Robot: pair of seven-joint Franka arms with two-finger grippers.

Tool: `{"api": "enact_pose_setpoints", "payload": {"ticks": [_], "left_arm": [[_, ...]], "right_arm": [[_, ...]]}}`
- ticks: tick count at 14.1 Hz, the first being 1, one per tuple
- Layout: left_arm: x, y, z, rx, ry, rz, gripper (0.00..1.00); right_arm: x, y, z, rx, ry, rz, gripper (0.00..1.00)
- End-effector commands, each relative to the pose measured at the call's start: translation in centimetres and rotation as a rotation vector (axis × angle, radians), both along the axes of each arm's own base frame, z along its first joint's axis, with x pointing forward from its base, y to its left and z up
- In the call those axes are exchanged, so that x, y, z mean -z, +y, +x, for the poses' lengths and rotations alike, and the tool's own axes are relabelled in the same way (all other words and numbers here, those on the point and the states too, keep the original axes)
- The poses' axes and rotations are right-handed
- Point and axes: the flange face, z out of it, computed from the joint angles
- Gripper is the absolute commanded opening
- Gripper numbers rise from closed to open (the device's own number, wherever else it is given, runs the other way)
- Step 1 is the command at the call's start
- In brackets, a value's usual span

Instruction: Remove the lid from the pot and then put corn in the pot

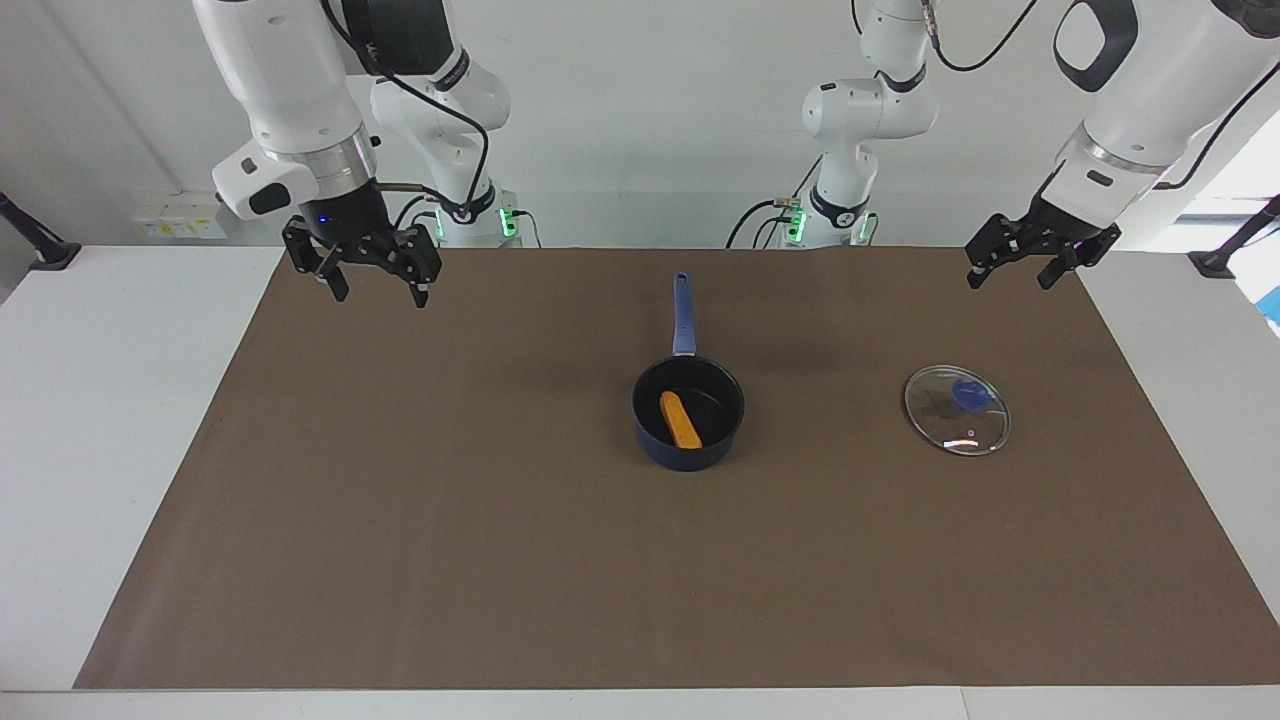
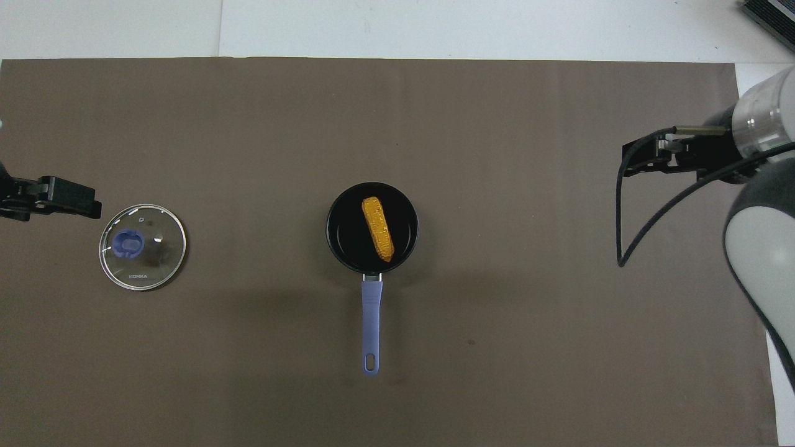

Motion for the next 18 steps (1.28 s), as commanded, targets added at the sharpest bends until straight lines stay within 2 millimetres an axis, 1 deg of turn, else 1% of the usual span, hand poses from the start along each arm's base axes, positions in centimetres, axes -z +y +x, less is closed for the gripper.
{"api": "enact_pose_setpoints", "payload": {"ticks": [1, 2, 3, 4, 7, 8, 10, 12, 14, 16, 17, 18], "left_arm": [[-1.9, 0.4, -1.1, 0.024, 0.007, 0.006, 1.00], [-2.4, 0.4, -1.1, 0.025, 0.014, 0.006, 1.00], [-2.5, 0.3, -1.2, 0.029, 0.020, 0.008, 1.00], [-2.7, 0.2, -1.3, 0.031, 0.020, 0.006, 1.00], [-3.1, 0.1, -1.4, 0.034, 0.010, 0.005, 1.00], [-3.2, 0.0, -1.5, 0.037, 0.008, 0.005, 1.00], [-3.1, 0.3, -1.5, 0.029, 0.007, 0.000, 1.00], [-3.2, 0.7, -1.5, 0.017, 0.007, 0.000, 1.00], [-3.2, 1.0, -1.5, 0.011, 0.007, 0.000, 1.00], [-3.2, 1.2, -1.5, 0.006, 0.007, 0.000, 1.00], [-3.2, 1.2, -1.5, 0.006, 0.007, 0.000, 1.00], [-3.2, 1.2, -1.5, 0.006, 0.007, 0.000, 1.00]], "right_arm": [[-2.9, -2.1, -3.1, -0.034, 0.003, -0.023, 1.00], [-3.5, -2.3, -4.1, -0.031, 0.014, -0.025, 1.00], [-3.0, -2.4, -4.2, -0.026, 0.030, -0.010, 1.00], [-3.0, -3.3, -4.4, -0.008, 0.033, 0.008, 1.00], [-2.8, -3.4, -4.9, -0.005, 0.060, 0.018, 1.00], [-2.8, -3.4, -4.9, -0.002, 0.060, 0.020, 1.00], [-2.7, -4.6, -5.0, 0.017, 0.070, 0.020, 1.00], [-2.7, -4.6, -5.0, 0.014, 0.070, 0.020, 1.00], [-2.8, -4.8, -5.1, -0.027, 0.071, 0.016, 1.00], [-2.6, -6.5, -5.2, -0.063, 0.082, 0.016, 1.00], [-2.7, -6.7, -5.3, -0.070, 0.079, 0.015, 1.00], [-2.3, -6.7, -5.4, -0.073, 0.081, 0.015, 1.00]]}}
